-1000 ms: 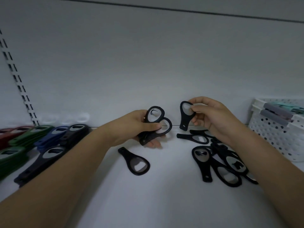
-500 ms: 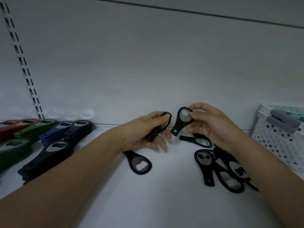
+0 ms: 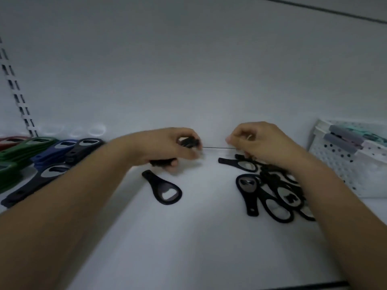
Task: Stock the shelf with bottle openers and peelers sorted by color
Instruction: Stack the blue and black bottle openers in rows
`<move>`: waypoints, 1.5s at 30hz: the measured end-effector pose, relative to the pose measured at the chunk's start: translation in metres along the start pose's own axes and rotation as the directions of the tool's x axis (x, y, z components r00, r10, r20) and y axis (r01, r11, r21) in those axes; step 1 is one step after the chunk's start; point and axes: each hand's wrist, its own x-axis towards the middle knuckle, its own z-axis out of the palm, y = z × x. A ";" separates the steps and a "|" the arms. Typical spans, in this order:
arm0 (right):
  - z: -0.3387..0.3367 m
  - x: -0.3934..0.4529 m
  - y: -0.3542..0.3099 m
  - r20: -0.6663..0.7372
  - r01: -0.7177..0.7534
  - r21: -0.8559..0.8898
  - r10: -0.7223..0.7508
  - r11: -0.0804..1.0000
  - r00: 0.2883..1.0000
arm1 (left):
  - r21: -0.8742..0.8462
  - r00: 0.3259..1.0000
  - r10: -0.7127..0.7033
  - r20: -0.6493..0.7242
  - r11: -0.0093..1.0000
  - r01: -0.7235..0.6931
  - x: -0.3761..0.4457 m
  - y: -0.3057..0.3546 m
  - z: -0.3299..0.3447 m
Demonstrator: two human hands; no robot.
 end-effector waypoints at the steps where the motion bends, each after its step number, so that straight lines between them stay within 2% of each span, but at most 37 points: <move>1: -0.008 -0.006 0.003 0.159 -0.059 -0.093 0.074 0.994 0.984 | 0.211 0.999 0.001 0.032 0.977 -0.008 -0.006 0.003 -0.009; 3: -0.017 -0.015 0.005 0.387 -0.112 -0.278 0.218 0.954 0.896 | 0.463 0.988 -0.097 0.123 0.886 0.029 -0.019 0.012 -0.023; 5: -0.016 -0.019 0.000 0.441 -0.087 -0.405 0.277 0.910 0.854 | 0.546 0.945 -0.244 0.219 0.833 0.089 -0.029 0.017 -0.028; 7: -0.011 -0.018 -0.006 0.424 -0.049 -0.448 0.261 0.893 0.868 | 0.618 0.904 -0.330 0.273 0.780 0.098 -0.030 0.017 -0.025; 10: -0.004 -0.017 -0.008 0.438 -0.028 -0.390 0.213 0.920 0.873 | 0.659 0.908 -0.332 0.255 0.747 0.088 -0.022 0.014 -0.020; 14: 0.001 -0.012 -0.004 0.437 -0.036 -0.128 0.089 0.991 0.895 | 0.653 0.916 -0.336 0.219 0.748 0.118 -0.021 0.015 -0.018; 16: 0.003 -0.009 -0.005 0.383 -0.040 -0.012 0.042 0.999 0.923 | 0.565 0.910 -0.314 0.270 0.817 0.114 -0.023 0.015 -0.017; 18: 0.004 -0.008 -0.007 0.340 -0.060 0.148 0.006 0.987 0.941 | 0.417 0.929 -0.205 0.308 0.907 0.062 -0.022 0.015 -0.015; 20: 0.003 -0.008 -0.008 0.295 -0.058 0.304 -0.036 0.951 0.955 | 0.243 0.959 -0.089 0.268 0.970 0.022 -0.019 0.013 -0.013; 22: 0.002 -0.008 -0.009 0.263 -0.059 0.444 -0.067 0.894 0.963 | 0.069 0.978 -0.057 0.200 0.997 0.044 -0.015 0.008 -0.009; 25: 0.006 -0.008 -0.014 0.219 -0.061 0.569 -0.080 0.820 0.972 | -0.242 0.981 -0.097 0.166 0.961 0.135 -0.012 0.001 0.002; 27: 0.013 -0.008 -0.018 0.181 -0.041 0.600 -0.085 0.799 0.980 | -0.459 0.978 -0.095 0.188 0.872 0.172 -0.010 0.000 0.010; 29: 0.021 -0.006 -0.019 0.142 -0.019 0.619 -0.088 0.785 0.986 | -0.578 0.967 -0.086 0.241 0.787 0.214 -0.006 -0.001 0.016; 34: 0.034 -0.002 -0.018 0.106 0.034 0.569 -0.114 0.822 0.988 | -0.692 0.954 -0.078 0.288 0.671 0.264 -0.002 -0.002 0.019; 39: 0.035 0.004 -0.009 -0.057 0.119 0.288 -0.107 0.950 0.993 | -0.722 0.964 -0.045 0.262 0.654 0.227 0.000 -0.008 0.014; 42: 0.035 0.010 -0.002 -0.133 0.109 0.215 -0.082 0.970 0.988 | -0.684 0.994 -0.011 0.104 0.725 0.080 0.001 -0.011 0.006; 45: 0.037 0.012 0.004 -0.102 0.093 0.178 -0.076 0.980 0.992 | -0.603 0.990 0.065 -0.128 0.787 -0.129 0.001 -0.010 0.000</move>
